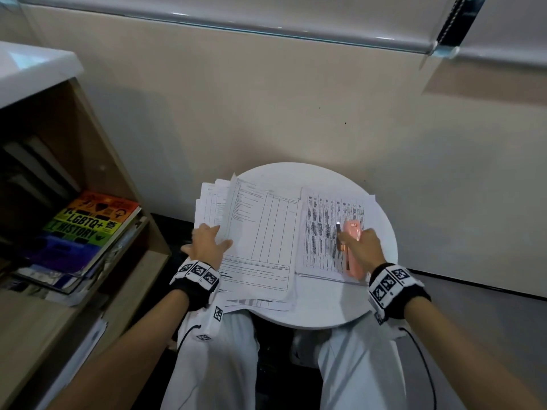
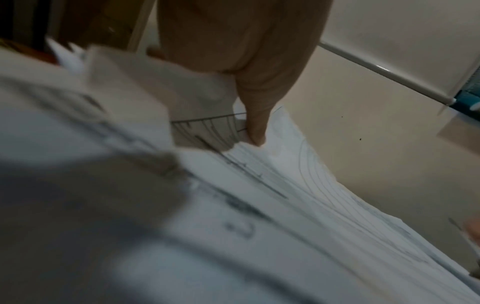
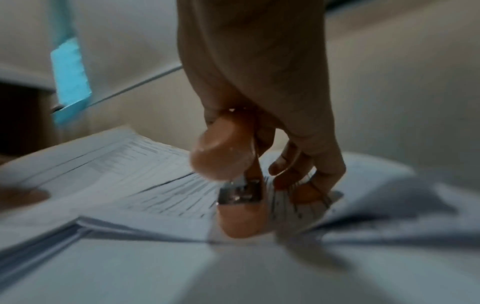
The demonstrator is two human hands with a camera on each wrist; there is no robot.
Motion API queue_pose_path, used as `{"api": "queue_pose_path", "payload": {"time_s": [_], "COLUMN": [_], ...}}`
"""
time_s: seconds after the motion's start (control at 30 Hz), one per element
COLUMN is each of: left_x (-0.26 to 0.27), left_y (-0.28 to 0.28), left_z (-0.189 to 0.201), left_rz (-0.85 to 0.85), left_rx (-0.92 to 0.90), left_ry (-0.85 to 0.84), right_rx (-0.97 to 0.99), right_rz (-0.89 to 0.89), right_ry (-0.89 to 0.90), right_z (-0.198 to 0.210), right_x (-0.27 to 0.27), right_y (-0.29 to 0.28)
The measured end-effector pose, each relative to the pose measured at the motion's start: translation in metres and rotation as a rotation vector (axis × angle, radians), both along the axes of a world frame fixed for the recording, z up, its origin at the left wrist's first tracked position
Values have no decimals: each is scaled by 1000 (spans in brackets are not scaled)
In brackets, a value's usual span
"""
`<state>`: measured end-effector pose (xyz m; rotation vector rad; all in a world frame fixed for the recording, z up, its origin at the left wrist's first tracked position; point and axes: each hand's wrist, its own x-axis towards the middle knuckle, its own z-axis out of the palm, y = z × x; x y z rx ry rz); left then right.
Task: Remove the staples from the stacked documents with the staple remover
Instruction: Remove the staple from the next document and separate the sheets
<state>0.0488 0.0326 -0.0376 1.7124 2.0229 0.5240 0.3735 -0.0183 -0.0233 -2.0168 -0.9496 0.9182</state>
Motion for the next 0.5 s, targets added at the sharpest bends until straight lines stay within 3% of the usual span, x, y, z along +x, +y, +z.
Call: {"api": "queue_pose_path", "payload": {"time_s": [0.1, 0.23, 0.37, 0.5], "left_x": [-4, -17, -23, -22], "left_y": [-11, -20, -29, -36], "left_z": [-7, -2, 23, 52], "left_rz": [11, -43, -125, -177], "left_rx": [213, 373, 267, 206], "left_ry": [-67, -233, -765, -900], "right_rx": [-73, -49, -39, -30], "right_rz": [-117, -153, -174, -239], "right_ry": [265, 399, 411, 438], "right_z": [-16, -17, -13, -12], "right_x": [-2, 0, 9, 18], "right_y": [-8, -13, -16, -17]}}
